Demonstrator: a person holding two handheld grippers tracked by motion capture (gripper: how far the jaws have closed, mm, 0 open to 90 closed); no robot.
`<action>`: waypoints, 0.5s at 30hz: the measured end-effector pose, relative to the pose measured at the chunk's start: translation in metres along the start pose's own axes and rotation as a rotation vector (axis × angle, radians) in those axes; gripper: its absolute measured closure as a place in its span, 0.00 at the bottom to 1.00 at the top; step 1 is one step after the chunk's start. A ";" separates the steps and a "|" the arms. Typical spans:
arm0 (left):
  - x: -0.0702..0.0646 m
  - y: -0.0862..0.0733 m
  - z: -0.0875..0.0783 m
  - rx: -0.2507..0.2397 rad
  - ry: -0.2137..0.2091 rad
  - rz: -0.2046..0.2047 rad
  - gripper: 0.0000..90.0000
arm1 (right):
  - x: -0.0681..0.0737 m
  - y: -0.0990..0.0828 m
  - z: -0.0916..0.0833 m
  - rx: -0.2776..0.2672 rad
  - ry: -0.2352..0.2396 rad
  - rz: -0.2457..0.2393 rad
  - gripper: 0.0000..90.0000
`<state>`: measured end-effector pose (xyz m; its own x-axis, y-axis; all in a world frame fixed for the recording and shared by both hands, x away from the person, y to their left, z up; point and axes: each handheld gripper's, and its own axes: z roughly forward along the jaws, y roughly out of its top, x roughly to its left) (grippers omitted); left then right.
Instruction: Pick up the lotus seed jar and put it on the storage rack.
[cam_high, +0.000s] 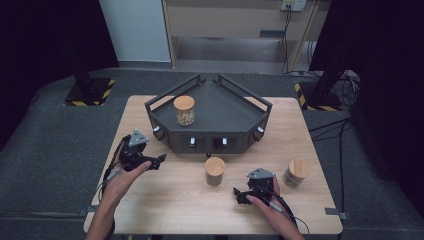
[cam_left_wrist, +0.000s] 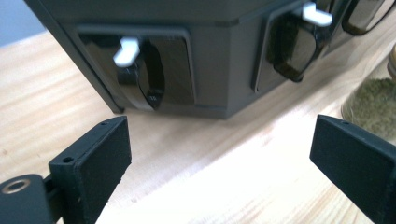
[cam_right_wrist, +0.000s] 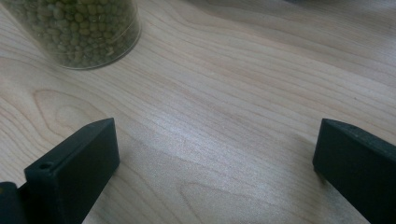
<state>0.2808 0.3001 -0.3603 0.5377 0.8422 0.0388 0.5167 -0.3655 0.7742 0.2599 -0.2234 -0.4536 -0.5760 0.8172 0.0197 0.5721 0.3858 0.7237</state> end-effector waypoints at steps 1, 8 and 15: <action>-0.001 -0.003 0.001 0.004 0.000 -0.004 0.05 | 0.000 0.000 0.000 0.000 0.000 0.000 0.00; -0.016 -0.027 0.001 0.006 0.002 -0.043 0.05 | 0.000 0.000 0.000 0.000 0.000 0.000 0.00; -0.022 -0.048 0.001 0.020 -0.003 -0.089 0.05 | 0.000 0.000 0.000 0.000 0.000 0.000 0.00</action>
<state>0.2445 0.2988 -0.3988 0.4913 0.8704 -0.0320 0.5758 -0.2970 0.7618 0.2599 -0.2233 -0.4536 -0.5760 0.8172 0.0199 0.5723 0.3858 0.7236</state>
